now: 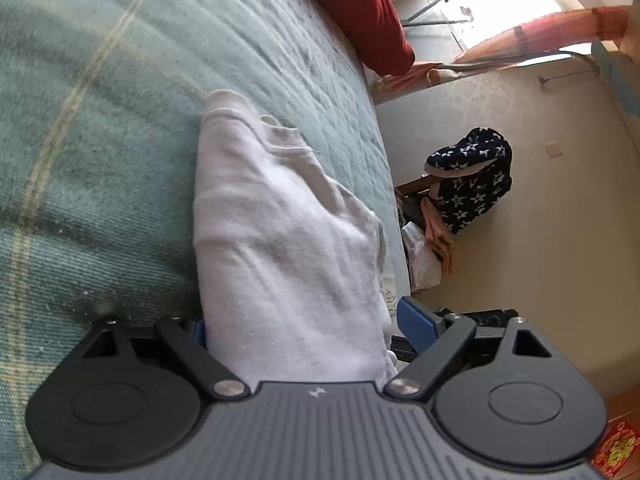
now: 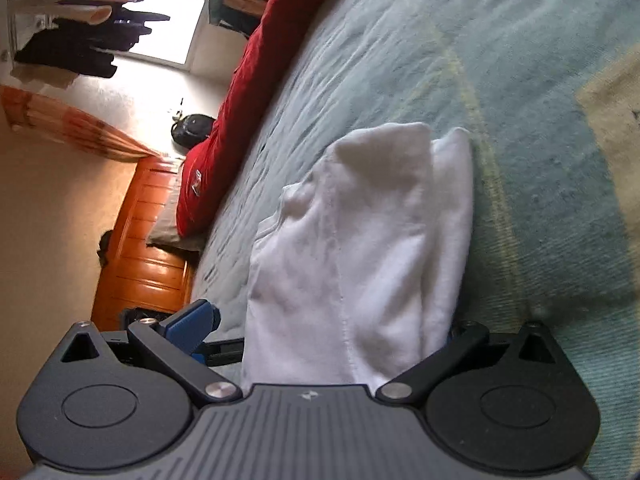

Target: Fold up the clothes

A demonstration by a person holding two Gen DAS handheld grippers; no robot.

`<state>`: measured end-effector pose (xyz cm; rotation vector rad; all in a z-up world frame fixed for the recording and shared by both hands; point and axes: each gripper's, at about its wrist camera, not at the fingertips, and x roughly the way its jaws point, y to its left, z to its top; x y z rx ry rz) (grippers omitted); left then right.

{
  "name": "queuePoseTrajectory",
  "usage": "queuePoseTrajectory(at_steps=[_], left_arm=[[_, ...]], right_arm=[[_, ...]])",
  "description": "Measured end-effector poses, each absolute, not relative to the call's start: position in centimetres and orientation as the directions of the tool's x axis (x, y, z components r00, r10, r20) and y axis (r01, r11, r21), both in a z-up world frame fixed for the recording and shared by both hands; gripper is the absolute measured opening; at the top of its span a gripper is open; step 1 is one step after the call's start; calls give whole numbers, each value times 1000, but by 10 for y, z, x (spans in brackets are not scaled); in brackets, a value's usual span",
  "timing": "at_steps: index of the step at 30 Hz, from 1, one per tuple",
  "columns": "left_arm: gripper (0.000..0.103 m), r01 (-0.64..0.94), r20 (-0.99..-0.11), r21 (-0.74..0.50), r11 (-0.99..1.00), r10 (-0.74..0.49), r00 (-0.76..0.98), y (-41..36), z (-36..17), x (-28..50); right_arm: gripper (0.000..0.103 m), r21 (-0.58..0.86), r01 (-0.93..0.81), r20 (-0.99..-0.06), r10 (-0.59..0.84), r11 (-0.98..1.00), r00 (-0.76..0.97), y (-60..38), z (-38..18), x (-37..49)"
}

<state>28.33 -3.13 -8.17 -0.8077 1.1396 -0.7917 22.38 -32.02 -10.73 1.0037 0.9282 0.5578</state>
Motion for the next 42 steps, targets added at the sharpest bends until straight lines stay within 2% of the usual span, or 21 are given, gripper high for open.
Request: queuePoseTrajectory(at_steps=[4,6,21,33,42], left_arm=[[87,109,-404,-893,437,-884,236,-26,-76,280],[87,124,-408,-887,444,-882,236,-28,-70,279],[87,171,-420,-856,487,-850,318,24,-26,265],[87,132,-415,-848,513,-798,436,131,-2,241],[87,53,-454,-826,561,-719,527,232,10,223]], right_arm=[[103,913,10,-351,771,408,532,-320,-100,218],[103,923,13,-331,774,385,540,-320,-96,219],[103,907,-71,-332,808,416,486,-271,-58,227],[103,889,-141,-356,852,435,384,-182,-35,258],[103,884,-202,-360,890,422,281,-72,-17,294]])
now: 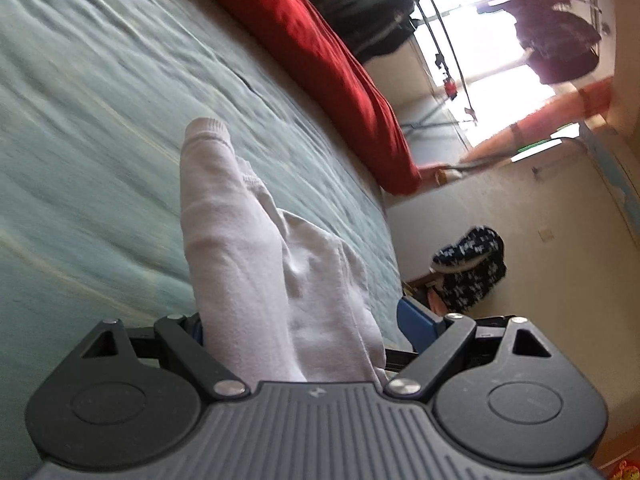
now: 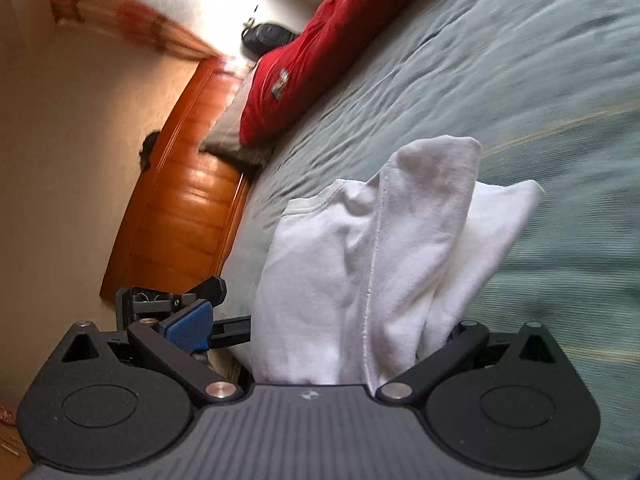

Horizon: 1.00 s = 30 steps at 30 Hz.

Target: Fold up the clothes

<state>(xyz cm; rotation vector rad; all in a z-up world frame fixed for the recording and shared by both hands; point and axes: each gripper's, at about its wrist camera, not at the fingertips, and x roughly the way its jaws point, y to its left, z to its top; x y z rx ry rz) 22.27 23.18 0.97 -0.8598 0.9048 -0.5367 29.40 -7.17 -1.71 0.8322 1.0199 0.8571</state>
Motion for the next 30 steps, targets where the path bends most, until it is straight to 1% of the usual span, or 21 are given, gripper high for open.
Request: queuePoseTrajectory(at_steps=[9,18,21,26,30], left_arm=[[87,-33,-471,-815,579,-628,619,328,18,205],[87,-110,-461,-817,566,-527,714,414,15,190],[87,-147,-478,-810,567,-494,727,435,10,190],[87,-200,-509,-790,579,-438,741,462,3,197],[87,-214,-523,-771,600,-405,750,484,6,204]], right_arm=[[103,892,-249,-342,923,378,178,43,-11,336],[103,916,-263,-280,952,303,123,140,-24,363],[103,920,-257,-276,955,296,113,171,-27,371],[103,901,-304,-287,950,311,120,213,-26,372],[103,901,-315,-266,953,299,143,239,-24,370]])
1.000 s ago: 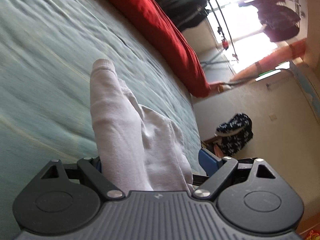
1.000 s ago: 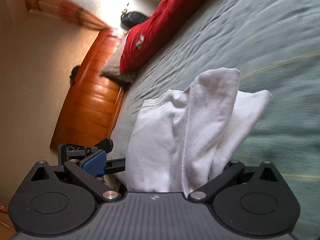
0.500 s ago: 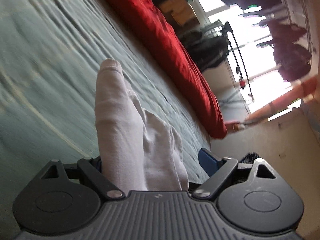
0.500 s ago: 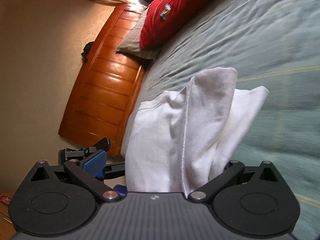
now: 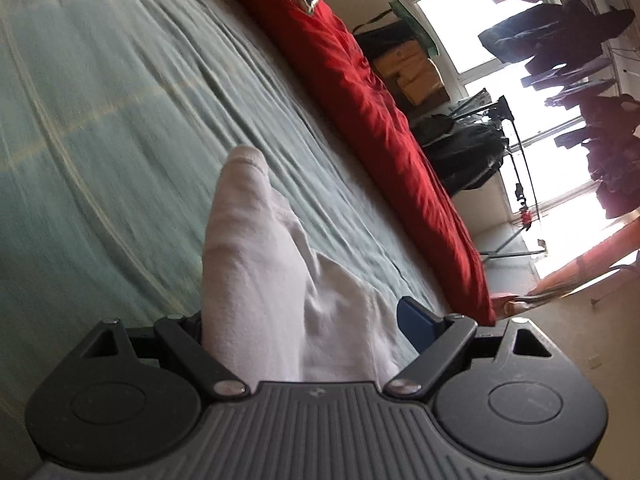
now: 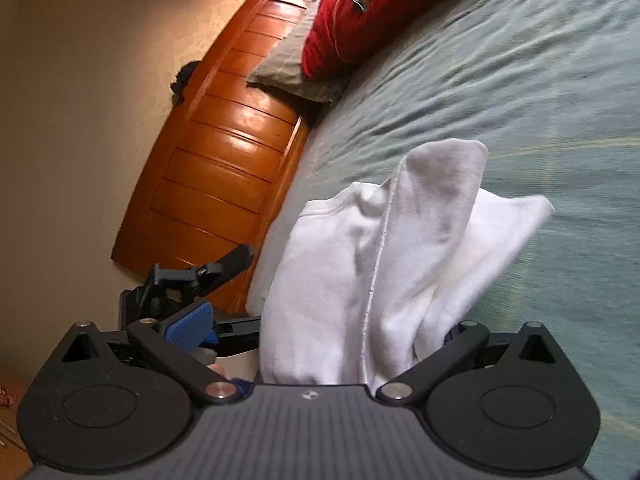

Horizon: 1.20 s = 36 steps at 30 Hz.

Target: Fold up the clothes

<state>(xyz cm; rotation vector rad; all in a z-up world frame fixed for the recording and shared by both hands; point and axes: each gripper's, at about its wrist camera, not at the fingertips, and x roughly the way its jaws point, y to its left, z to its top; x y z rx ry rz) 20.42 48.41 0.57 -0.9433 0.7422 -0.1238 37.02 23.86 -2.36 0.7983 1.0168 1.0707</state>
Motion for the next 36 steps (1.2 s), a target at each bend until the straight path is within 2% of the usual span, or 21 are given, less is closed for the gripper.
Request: queuePoseTrajectory(at_steps=[9,15,19,22,25,29,34,36], left_arm=[[88,-254,-587,-696,672,-328,740,516,24,228],[88,-316,-658,-639,702,-285,697,522,0,255],[87,-404,-728,-561,723,-198,656,531,-21,253],[87,-428,-720,-529,733,-121,683,540,-11,237],[88,-393,-670,-559,730,-119,732,538,4,218],[89,-293,-613,-633,716,-233,755,516,-1,202],[89,-315,-663,-596,739,-231,712,504,-23,210],[89,-319,-673,-582,748,-223,705,502,-27,211]], right_arm=[[103,891,-345,-269,956,294,119,285,-27,355],[103,822,-428,-354,926,375,132,319,-40,335],[103,817,-434,-377,921,379,95,316,-60,334],[103,830,-407,-370,923,381,109,293,-72,340],[103,872,-333,-311,932,357,187,262,-84,354],[103,937,-213,-234,950,277,206,250,-98,376],[103,968,-191,-121,972,160,203,246,-84,400],[103,957,-228,-125,966,177,227,240,-73,405]])
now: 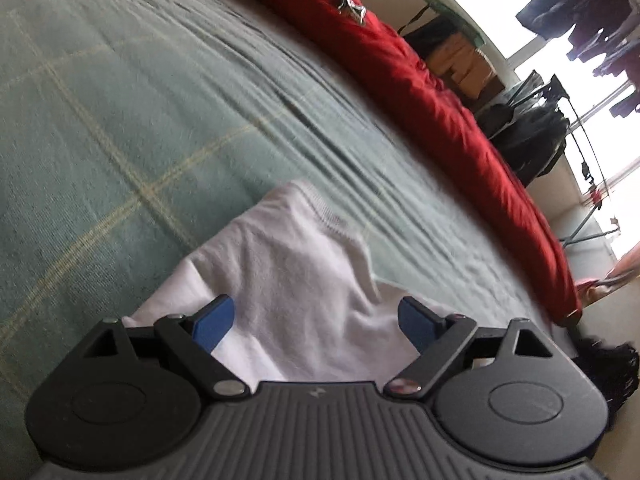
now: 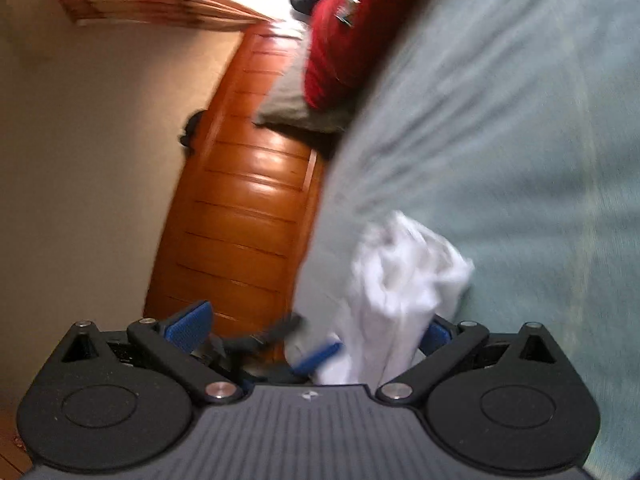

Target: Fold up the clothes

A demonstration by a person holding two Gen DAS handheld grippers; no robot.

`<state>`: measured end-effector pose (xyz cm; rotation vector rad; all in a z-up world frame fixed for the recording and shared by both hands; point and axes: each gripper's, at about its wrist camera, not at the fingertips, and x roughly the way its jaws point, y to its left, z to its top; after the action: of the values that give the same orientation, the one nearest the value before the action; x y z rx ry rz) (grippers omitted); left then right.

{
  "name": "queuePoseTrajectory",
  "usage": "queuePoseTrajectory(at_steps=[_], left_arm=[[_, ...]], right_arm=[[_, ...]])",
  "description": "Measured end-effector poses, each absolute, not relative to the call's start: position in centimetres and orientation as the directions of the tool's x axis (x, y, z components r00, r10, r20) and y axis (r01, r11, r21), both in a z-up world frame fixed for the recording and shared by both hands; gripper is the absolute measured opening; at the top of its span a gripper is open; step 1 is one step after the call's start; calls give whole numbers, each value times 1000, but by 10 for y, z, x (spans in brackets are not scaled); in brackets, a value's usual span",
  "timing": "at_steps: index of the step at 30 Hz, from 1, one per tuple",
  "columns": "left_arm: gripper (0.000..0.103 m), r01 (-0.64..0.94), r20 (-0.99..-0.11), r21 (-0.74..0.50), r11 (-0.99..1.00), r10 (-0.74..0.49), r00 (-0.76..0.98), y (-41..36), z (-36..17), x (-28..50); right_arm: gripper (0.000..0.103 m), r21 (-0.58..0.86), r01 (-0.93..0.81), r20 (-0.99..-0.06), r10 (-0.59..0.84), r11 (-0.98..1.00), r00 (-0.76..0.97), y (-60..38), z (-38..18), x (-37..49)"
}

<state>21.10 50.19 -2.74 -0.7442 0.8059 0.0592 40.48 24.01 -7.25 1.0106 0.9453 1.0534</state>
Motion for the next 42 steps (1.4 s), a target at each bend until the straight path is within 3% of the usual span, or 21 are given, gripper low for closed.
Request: queuePoseTrajectory(at_steps=[5,7,12,16,18,23,26,30,34,38,42], left_arm=[[89,-300,-630,-621,724,-234,740,501,-15,198],[89,-278,-601,-641,715,-241,762,502,-6,190],[90,-249,-580,-648,720,-254,774,499,1,177],[89,-311,-633,-654,690,-273,724,505,-32,177],[89,-294,-612,-674,678,-289,736,508,-38,173],[90,-260,-594,-652,712,-268,758,502,-14,165],[90,-276,-620,-610,742,-231,750,499,-13,167],[90,-327,-639,-622,712,-219,737,507,-40,164],[89,-317,-636,-616,721,-218,741,503,-27,161],[89,-243,-593,-614,751,-235,771,497,-1,188],[89,-244,-618,-608,756,-257,743,494,-13,238]], right_arm=[[103,858,-344,-258,899,381,353,222,-43,405],[103,800,-423,-266,884,425,384,218,-28,399],[103,590,-697,-342,909,406,239,266,-3,359],[103,363,-826,-523,828,431,202,314,-24,328],[103,310,-836,-606,771,453,193,320,-46,329],[103,296,-836,-611,764,461,205,305,-41,327],[103,268,-869,-559,802,416,212,311,-24,313],[103,226,-893,-628,759,389,171,328,-40,298],[103,136,-909,-645,731,394,221,322,-57,290],[103,154,-897,-654,724,413,221,323,-57,294],[103,147,-893,-648,724,425,237,320,-58,286]])
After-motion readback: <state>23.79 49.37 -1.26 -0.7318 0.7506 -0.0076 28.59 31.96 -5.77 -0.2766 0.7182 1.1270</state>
